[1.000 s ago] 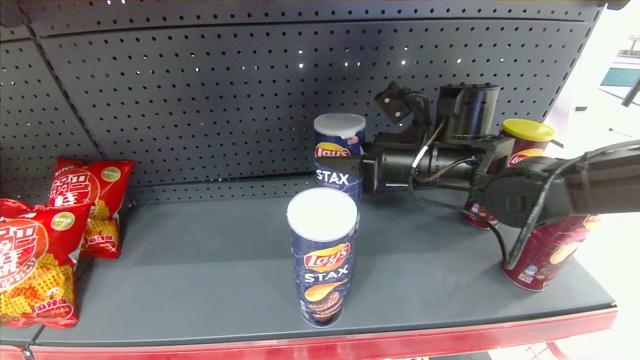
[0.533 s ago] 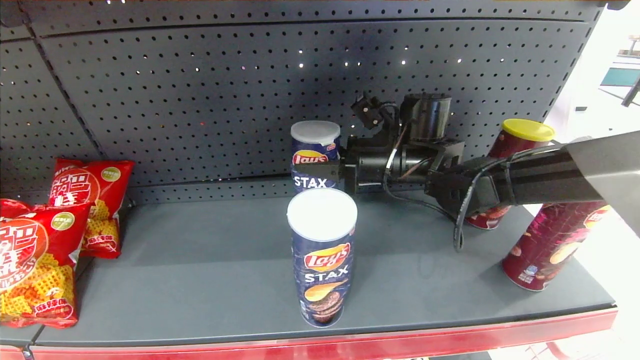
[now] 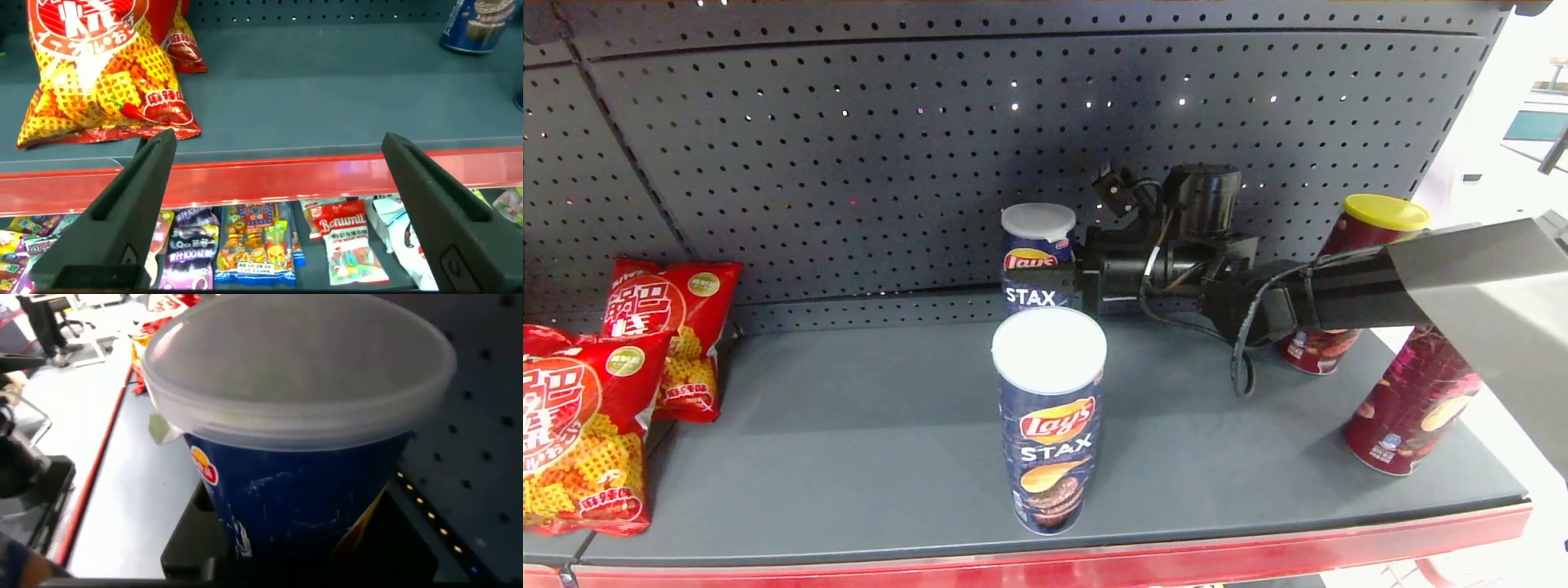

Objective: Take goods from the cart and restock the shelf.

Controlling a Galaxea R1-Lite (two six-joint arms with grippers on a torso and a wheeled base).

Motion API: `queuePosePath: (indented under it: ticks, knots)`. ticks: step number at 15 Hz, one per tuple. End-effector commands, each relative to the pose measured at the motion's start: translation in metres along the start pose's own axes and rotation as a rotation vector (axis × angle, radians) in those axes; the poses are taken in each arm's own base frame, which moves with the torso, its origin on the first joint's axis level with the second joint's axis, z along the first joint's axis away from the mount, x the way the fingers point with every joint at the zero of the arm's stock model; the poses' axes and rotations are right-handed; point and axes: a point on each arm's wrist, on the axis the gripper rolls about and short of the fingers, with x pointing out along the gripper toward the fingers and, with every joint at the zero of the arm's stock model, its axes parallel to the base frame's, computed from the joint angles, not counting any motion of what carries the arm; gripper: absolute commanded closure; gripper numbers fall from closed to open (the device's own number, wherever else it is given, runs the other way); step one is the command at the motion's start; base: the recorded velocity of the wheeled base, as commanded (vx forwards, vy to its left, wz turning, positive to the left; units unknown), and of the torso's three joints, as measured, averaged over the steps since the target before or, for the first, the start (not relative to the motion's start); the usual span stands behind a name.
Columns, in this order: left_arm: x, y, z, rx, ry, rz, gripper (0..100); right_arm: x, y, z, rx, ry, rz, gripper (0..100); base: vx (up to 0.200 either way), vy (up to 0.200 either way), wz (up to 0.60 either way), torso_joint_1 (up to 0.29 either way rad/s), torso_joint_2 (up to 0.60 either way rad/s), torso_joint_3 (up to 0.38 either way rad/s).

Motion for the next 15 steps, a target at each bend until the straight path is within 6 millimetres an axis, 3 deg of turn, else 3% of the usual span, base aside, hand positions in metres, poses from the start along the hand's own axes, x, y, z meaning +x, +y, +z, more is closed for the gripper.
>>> queuePosePath:
  ticks: [1, 9, 10, 15]
  knots:
    - [0.000, 0.000, 0.000, 0.000, 0.000, 0.000, 0, -0.003, -0.004, -0.002, 0.002, 0.002, -0.009, 100, 0.000, 0.000, 0.00, 0.000, 0.00, 0.000]
    - [0.000, 0.000, 0.000, 0.000, 0.000, 0.000, 0, -0.010, 0.007, -0.012, -0.018, 0.032, 0.043, 100, 0.000, 0.000, 0.00, 0.000, 0.00, 0.000]
    - [0.000, 0.000, 0.000, 0.000, 0.000, 0.000, 0, -0.010, 0.007, -0.013, -0.021, 0.032, 0.042, 0, 0.000, 0.000, 0.00, 0.000, 0.00, 0.000]
    - [0.000, 0.000, 0.000, 0.000, 0.000, 0.000, 0, -0.013, 0.006, -0.011, -0.028, 0.032, 0.036, 0, 0.000, 0.000, 0.00, 0.000, 0.00, 0.000]
